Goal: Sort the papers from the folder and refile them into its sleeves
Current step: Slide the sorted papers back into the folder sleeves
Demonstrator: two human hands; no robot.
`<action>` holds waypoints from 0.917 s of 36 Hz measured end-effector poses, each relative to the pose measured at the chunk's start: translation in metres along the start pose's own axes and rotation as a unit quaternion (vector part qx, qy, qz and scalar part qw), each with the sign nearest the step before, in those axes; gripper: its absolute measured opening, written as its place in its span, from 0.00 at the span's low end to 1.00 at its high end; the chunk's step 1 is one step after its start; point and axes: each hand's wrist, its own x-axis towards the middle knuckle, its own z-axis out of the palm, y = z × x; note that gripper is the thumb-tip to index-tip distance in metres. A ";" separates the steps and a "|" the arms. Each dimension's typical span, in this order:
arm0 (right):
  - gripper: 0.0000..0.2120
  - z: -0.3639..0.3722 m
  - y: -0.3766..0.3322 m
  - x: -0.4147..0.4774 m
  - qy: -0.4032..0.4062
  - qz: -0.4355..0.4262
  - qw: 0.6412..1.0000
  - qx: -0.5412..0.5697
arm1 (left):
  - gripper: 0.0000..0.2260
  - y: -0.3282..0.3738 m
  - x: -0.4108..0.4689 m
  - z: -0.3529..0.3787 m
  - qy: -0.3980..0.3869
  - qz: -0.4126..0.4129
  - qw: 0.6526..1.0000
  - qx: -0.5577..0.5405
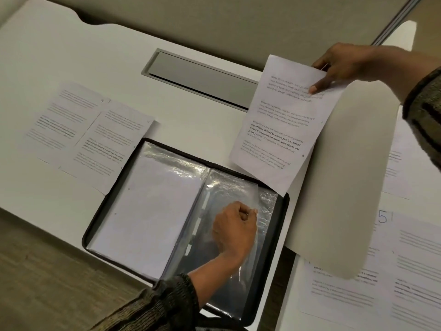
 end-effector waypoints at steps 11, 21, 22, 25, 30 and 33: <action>0.17 -0.018 -0.010 0.022 -0.102 0.037 0.993 0.037 | 0.10 0.001 -0.004 -0.013 0.000 0.073 0.995 0.069; 0.07 0.014 -0.033 0.053 -0.123 -0.007 0.992 -0.035 | 0.11 0.002 -0.004 -0.018 0.001 0.098 0.991 0.088; 0.08 0.020 -0.034 0.058 -0.127 -0.005 0.991 -0.031 | 0.11 0.002 -0.005 -0.018 0.003 0.102 0.991 0.090; 0.11 0.033 -0.039 0.070 -0.140 -0.005 0.990 -0.017 | 0.11 0.001 -0.005 -0.018 0.008 0.112 0.989 0.092; 0.11 0.045 -0.047 0.084 -0.143 -0.006 0.990 0.003 | 0.13 -0.001 -0.005 -0.018 0.013 0.129 0.986 0.103; 0.10 0.048 -0.048 0.088 -0.143 -0.010 0.990 0.010 | 0.13 -0.003 -0.005 -0.018 0.012 0.129 0.985 0.114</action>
